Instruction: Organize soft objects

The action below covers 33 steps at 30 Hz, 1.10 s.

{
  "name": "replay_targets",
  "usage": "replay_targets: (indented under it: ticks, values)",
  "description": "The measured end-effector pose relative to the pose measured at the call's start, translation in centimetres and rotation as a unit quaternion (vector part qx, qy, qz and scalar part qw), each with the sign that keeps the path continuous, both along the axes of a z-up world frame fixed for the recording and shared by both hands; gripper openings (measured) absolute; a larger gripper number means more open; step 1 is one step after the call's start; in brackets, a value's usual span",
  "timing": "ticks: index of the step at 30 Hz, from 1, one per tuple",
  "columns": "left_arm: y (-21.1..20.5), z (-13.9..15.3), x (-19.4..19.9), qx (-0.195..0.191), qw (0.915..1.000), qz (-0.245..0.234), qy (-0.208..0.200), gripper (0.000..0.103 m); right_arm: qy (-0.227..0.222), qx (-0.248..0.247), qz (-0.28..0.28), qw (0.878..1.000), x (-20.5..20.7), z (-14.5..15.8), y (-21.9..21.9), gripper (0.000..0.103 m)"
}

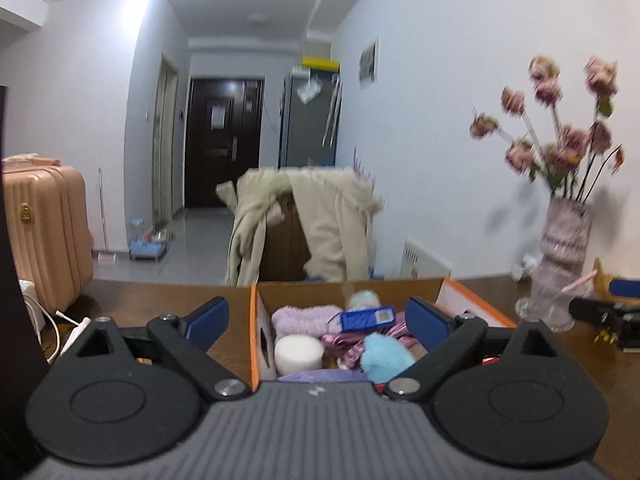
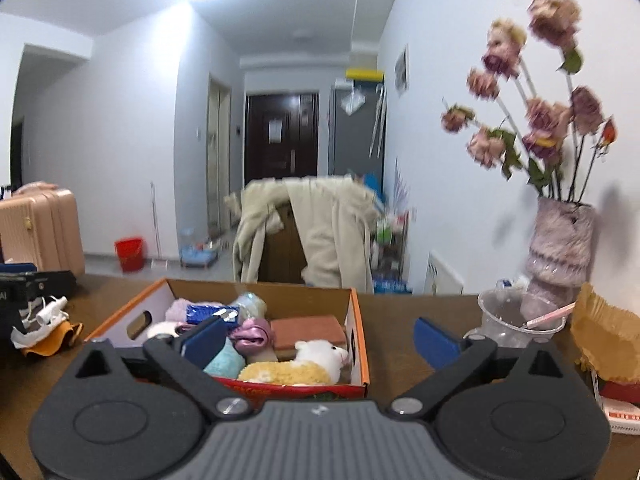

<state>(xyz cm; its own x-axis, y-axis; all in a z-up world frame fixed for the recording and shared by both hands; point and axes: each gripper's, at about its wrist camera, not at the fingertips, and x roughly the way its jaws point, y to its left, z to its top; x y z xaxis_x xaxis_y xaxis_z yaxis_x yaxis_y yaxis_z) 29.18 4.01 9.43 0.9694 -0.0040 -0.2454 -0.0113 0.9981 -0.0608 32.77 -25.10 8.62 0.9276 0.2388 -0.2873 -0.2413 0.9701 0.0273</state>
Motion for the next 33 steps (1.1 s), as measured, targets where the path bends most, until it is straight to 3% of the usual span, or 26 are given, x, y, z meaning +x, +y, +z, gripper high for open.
replay_targets:
  ticks: [6,13,19,23,26,33]
  values:
    - [-1.1,-1.5,-4.1,0.0,0.9995,-0.017,-0.026,0.096,-0.02,0.012,0.002,1.0,-4.2,-1.7,0.1,0.101]
    - [-2.2,-3.0,-9.0,0.013,0.9997,-0.006,-0.019,0.1,-0.014,0.025,-0.015,0.999,-9.4,-2.7,-0.2,0.101]
    - [-2.7,-6.0,-16.3,0.003,0.9999,-0.007,0.015,0.101,-0.01,0.018,-0.015,1.0,-17.5,-5.3,0.0,0.103]
    - [-3.4,-7.5,-20.6,0.018,0.9993,-0.009,0.032,0.102,0.007,0.019,-0.023,1.0,-22.6,-7.2,0.3,0.103]
    - [-3.6,-7.7,-23.7,0.014,0.9995,-0.014,0.023,0.103,0.012,0.022,-0.03,0.999,-26.5,-7.9,0.5,0.103]
    - [-4.5,-7.8,-25.6,0.007,0.9991,-0.039,0.018,0.103,0.012,0.012,-0.018,1.0,-29.7,-8.0,1.7,0.103]
